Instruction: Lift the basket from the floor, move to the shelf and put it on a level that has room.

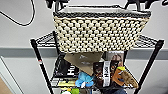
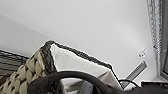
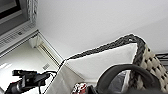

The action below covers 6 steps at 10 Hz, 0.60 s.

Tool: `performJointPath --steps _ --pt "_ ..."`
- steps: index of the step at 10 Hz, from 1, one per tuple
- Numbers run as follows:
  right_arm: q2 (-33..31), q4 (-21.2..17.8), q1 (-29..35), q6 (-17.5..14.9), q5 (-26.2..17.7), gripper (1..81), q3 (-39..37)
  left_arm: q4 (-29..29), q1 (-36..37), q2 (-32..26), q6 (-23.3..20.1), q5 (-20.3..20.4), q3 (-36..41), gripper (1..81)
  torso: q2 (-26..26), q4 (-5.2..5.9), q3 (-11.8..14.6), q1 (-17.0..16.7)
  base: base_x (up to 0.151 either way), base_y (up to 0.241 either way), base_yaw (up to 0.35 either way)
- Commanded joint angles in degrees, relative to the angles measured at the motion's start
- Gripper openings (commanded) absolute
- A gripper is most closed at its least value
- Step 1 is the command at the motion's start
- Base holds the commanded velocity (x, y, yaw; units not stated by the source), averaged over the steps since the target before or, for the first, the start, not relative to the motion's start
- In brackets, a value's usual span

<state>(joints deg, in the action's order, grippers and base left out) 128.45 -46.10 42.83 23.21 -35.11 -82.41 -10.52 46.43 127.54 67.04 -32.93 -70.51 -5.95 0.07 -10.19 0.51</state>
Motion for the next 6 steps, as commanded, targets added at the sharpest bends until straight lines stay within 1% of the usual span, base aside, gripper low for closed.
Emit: performJointPath --steps 1,3,6 --pt "6.7 0.1 7.6 -2.3 2.5 1.0 -9.2 2.6 7.3 5.9 -3.8 0.9 -8.4 1.0 0.0 0.0 0.0 0.0 0.0 0.0 0.0" --pt "8.3 0.1 7.0 -4.2 2.2 1.0 -13.2 2.6 6.6 7.7 -5.9 -0.4 -12.3 1.0 0.0 0.0 0.0 0.0 0.0 0.0 0.0" --pt "11.4 0.1 5.7 -7.0 1.8 1.0 -19.0 2.6 4.9 10.1 -8.3 -0.6 -17.7 1.0 0.0 0.0 0.0 0.0 0.0 0.0 0.0"
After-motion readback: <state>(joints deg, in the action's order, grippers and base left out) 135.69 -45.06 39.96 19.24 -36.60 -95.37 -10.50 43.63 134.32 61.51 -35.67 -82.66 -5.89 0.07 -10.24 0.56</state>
